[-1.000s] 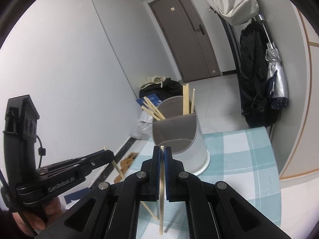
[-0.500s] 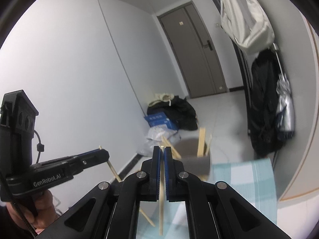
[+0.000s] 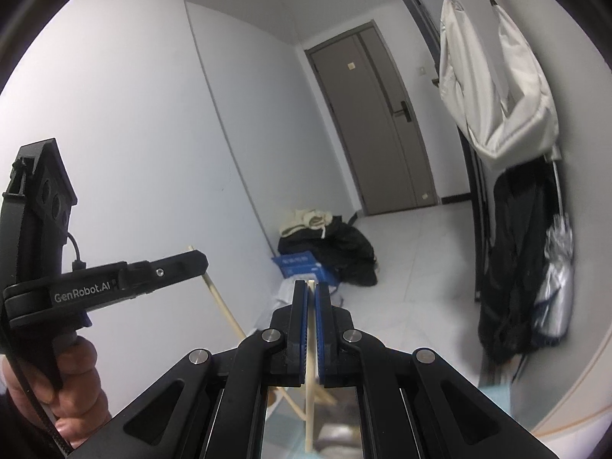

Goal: Organize utensils
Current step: 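Carry both chopsticks over the white holder and open both grippers to drop them in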

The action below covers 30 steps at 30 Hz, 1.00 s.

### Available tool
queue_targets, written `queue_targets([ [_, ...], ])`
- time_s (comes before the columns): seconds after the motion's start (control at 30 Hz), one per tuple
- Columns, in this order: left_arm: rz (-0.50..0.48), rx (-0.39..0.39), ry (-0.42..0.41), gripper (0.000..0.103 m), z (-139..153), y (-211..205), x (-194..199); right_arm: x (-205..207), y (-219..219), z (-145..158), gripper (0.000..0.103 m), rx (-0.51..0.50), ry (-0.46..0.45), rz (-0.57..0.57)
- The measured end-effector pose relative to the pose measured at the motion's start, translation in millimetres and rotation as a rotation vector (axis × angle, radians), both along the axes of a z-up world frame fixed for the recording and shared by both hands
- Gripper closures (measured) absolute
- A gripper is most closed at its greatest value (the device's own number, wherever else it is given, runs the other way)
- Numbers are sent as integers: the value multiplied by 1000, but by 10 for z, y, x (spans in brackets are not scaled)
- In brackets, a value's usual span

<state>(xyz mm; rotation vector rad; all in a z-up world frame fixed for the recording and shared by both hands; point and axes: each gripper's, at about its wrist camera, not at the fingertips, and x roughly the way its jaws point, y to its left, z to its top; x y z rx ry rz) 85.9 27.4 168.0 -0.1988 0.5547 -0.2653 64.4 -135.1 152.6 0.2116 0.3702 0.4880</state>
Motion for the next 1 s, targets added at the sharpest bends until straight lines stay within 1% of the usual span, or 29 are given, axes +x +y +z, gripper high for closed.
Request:
queue_targets([
  [0.13,-1,12,19,103,-68,5,191,239,6,65,100,-7,-13,-10],
  [0.23,-10,6,44,103,-190,35,342,426,19,44,100,-12,-17,-19],
  [0.33,-30,-31,74,103,-342,84,466,567,62,-31,100,-29,-18,-27],
  [0.4,-24,-33,81,103,-440,115,523,660,94,-104,100,-42,-21,-31],
  [0.5,-37,-40,93,103,-497,117,585,724,113,-205,100,-44,-24,-29],
  [0.7,-59,3,66,103,-578,46,583,792,140,-426,100,-53,-1,-30],
  [0.9,-65,61,47,103,-671,-29,566,836,168,-529,100,-57,15,-16],
  [1.0,-71,63,58,103,-750,-44,581,839,172,-577,100,-62,19,-7],
])
